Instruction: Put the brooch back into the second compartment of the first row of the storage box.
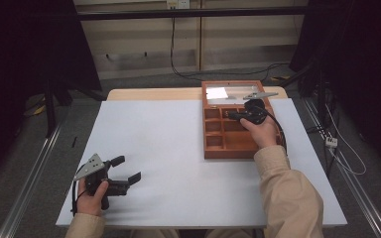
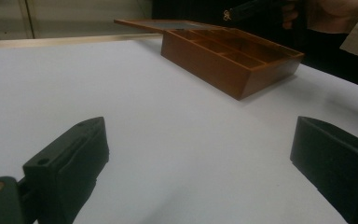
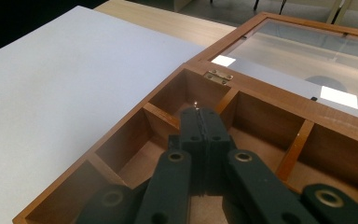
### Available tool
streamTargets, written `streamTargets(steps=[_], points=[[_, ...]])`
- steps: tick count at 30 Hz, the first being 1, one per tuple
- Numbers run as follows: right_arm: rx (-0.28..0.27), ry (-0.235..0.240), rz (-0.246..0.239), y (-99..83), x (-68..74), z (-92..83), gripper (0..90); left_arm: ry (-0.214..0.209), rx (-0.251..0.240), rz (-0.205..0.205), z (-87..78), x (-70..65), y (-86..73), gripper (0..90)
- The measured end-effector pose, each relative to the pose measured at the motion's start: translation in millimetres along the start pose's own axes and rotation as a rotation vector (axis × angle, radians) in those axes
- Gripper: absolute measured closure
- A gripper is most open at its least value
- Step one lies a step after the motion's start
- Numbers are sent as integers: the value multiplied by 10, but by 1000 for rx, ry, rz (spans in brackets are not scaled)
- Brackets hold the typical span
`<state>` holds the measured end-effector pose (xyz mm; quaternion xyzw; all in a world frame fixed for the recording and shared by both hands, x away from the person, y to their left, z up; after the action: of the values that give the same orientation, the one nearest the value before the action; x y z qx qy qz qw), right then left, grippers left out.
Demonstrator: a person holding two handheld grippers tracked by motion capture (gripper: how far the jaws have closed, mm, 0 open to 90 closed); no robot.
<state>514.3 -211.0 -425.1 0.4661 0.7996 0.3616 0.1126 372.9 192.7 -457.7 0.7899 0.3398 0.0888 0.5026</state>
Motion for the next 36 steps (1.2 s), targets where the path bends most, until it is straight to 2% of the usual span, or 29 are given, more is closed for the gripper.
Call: streamTargets(steps=[25,36], points=[[-2,-15,20,49,-83,53,900,-1,8,8,2,-1,-5,40],[-4,-25,31,42,-139,59,900,-3,1,-1,4,-7,-1,40]])
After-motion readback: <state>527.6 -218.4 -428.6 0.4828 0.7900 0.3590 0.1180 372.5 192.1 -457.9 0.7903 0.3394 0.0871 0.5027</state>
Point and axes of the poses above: each handheld gripper's, and its own axes: z roughly forward along the jaws, y roughly out of its top, x roughly to its left, the point moved 6 cm from there along z, roughly forward along the jaws, and after that the axes turned 12 degrees about x, right-handed, at the moved point
